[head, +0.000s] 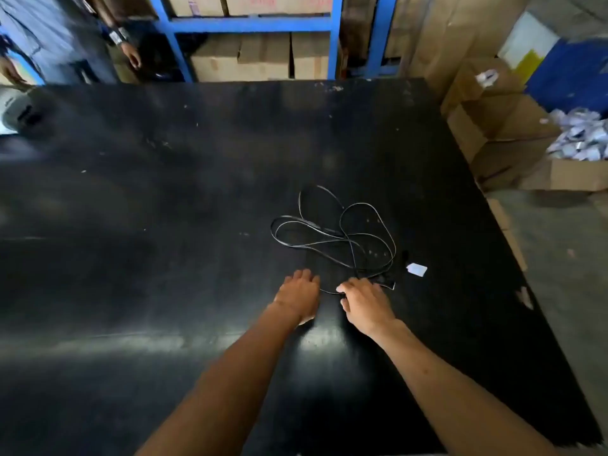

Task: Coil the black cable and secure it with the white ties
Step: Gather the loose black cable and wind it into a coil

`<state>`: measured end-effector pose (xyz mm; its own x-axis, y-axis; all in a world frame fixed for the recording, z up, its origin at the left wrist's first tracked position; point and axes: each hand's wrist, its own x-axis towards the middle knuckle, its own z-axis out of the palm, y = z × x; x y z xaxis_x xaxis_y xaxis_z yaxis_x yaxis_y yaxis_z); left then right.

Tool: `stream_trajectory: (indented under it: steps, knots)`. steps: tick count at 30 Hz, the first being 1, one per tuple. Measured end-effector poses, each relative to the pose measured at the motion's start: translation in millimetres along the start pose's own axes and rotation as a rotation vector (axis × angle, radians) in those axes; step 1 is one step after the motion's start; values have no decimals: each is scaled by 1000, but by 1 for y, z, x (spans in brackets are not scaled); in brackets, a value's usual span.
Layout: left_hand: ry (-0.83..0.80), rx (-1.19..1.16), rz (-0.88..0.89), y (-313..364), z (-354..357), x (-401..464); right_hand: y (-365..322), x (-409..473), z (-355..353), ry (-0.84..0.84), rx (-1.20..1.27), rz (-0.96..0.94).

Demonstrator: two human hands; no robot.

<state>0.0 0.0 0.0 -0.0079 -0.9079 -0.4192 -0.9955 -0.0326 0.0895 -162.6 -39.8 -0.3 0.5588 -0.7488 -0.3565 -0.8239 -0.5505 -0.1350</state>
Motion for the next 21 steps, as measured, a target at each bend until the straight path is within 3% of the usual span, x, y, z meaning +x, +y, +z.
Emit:
stream_trajectory:
  steps: [4, 8, 16, 21]
  knots:
    - [0, -1, -37, 9, 8, 7, 4, 11, 7, 46, -97, -14]
    - [-76, -105, -28, 5, -7, 8, 13, 14, -7, 91, -85, -165]
    - [-619, -796, -49, -9, -82, 1, 21, 26, -106, 249, 132, -428]
    - [-683, -1312, 258, -36, -163, -27, 39, 25, -172, 430, 553, -335]
